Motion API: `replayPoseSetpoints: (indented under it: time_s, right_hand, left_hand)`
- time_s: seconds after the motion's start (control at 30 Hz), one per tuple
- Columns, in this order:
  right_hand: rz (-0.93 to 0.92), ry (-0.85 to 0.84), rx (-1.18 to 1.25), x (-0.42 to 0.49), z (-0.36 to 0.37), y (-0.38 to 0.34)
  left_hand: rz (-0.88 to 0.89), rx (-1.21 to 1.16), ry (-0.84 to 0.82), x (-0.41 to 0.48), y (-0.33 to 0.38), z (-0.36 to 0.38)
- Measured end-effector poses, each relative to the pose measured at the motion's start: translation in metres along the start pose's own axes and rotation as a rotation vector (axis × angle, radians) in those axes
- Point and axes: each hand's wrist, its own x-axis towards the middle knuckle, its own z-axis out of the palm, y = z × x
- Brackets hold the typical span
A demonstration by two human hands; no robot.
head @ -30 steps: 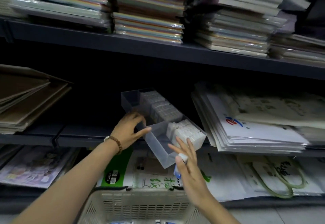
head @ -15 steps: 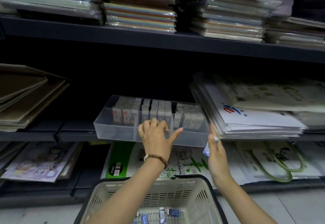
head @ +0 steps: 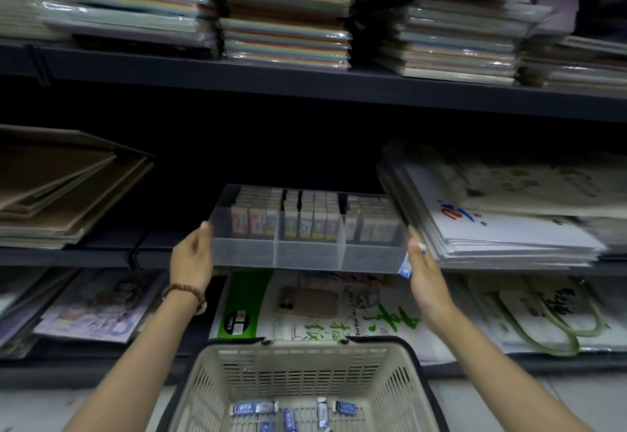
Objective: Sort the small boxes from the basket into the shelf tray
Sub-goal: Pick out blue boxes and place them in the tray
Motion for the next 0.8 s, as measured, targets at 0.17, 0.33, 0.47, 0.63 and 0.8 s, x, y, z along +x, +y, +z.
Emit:
replayPoseSetpoints:
  time_s: [0.17,0.33,0.47,0.63,0.8]
  right_hand:
    - [-0.106,-0.024,-0.15,0.018,0.0,-0.033]
    - [-0.108,0.035,-0.362,0.026,0.021,-0.041]
    - [-0.288,-0.19,-0.37,0.025,0.058,-0.058]
    - [-0.531,-0.575,-0.51,0.029,0.132,-0.082]
    - [-0.588,-0.547,-0.707,0.049,0.18,-0.087]
  left_hand:
    - [0.0,-0.06,-0.017,-0.013,-0.005,0.0]
    - [0.002,-0.126,-0.03,-0.016,-0.005,-0.001]
    - [0.025,-0.143,-0.018,-0.025,-0.008,0.001]
    - [0.053,-0.187,-0.021,-0.025,-0.011,0.0]
    - [0.038,-0.309,-0.061,-0.021,-0.019,-0.004]
